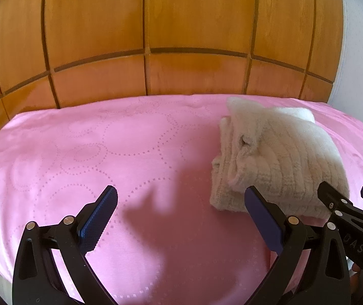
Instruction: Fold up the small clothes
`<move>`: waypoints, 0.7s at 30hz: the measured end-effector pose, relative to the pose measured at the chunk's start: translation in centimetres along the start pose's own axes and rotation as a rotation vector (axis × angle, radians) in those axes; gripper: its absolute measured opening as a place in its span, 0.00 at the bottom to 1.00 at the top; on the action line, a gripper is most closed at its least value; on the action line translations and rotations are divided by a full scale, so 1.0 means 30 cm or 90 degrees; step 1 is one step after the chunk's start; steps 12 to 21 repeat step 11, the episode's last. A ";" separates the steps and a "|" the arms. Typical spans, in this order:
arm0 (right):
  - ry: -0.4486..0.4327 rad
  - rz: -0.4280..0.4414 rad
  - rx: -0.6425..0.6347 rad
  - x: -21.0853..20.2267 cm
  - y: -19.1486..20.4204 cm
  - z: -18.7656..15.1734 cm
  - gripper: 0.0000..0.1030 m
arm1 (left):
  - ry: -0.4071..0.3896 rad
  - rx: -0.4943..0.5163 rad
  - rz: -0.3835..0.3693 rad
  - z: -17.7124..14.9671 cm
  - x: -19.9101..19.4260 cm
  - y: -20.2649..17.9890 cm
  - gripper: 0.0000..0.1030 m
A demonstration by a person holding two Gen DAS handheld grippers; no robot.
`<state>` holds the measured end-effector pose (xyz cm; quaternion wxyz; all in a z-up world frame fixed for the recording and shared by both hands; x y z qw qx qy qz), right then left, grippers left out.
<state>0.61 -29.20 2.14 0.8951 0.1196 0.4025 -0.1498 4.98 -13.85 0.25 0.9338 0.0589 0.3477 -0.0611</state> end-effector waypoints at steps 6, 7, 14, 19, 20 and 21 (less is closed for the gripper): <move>-0.030 0.029 0.009 -0.028 -0.005 0.034 0.98 | 0.024 -0.013 0.001 -0.010 0.025 0.015 0.96; -0.043 0.035 0.020 -0.039 -0.025 0.058 0.98 | 0.031 -0.016 0.003 -0.014 0.034 0.020 0.96; -0.063 0.010 0.076 -0.024 -0.187 0.159 0.98 | 0.060 -0.028 0.009 -0.037 0.079 0.040 0.96; -0.063 0.010 0.076 -0.024 -0.187 0.159 0.98 | 0.060 -0.028 0.009 -0.037 0.079 0.040 0.96; -0.063 0.010 0.076 -0.024 -0.187 0.159 0.98 | 0.060 -0.028 0.009 -0.037 0.079 0.040 0.96; -0.063 0.010 0.076 -0.024 -0.187 0.159 0.98 | 0.060 -0.028 0.009 -0.037 0.079 0.040 0.96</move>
Point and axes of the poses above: each gripper's, at about its wrist camera, not at the fingertips, and x roughly the way its jaws point, y to its left, z to its top, the point moved 8 cm from there along x, roughly the way its jaws point, and after that the axes turned 11 degrees about z, right-handed, at the moved point
